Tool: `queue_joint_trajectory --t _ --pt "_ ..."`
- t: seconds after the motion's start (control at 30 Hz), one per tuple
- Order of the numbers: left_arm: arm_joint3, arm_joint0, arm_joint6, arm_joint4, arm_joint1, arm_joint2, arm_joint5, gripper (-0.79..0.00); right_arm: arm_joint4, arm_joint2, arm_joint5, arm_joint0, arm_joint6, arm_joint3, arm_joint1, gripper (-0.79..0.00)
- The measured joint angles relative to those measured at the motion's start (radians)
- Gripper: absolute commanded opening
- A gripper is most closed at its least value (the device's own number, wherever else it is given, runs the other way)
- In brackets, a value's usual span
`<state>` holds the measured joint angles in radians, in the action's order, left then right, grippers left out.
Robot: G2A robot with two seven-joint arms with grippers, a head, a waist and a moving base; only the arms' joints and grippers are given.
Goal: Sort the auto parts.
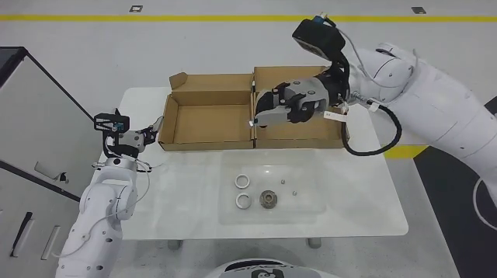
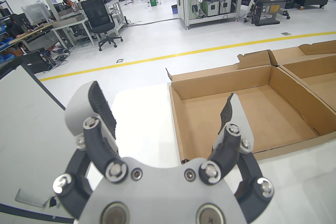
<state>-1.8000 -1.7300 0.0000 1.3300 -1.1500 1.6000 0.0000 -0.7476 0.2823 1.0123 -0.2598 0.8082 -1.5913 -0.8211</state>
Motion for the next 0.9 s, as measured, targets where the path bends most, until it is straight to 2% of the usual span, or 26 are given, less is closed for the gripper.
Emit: queue_joint_trajectory --t 0.5,0.63,0.9 --pt "0.0 0.0 0.0 0.0 0.0 0.0 0.0 0.0 -0.012 0.008 -0.001 -0.01 -0.014 -0.007 0.0 -0.785" --pt "0.0 0.0 0.0 0.0 0.0 0.0 0.0 0.0 -0.066 0.073 0.0 -0.054 -0.065 -0.042 0.006 -0.785" --pt "0.0 0.0 0.0 0.0 0.0 0.0 0.0 0.0 -0.228 0.24 0.0 -0.181 0.001 -0.138 0.002 -0.785"
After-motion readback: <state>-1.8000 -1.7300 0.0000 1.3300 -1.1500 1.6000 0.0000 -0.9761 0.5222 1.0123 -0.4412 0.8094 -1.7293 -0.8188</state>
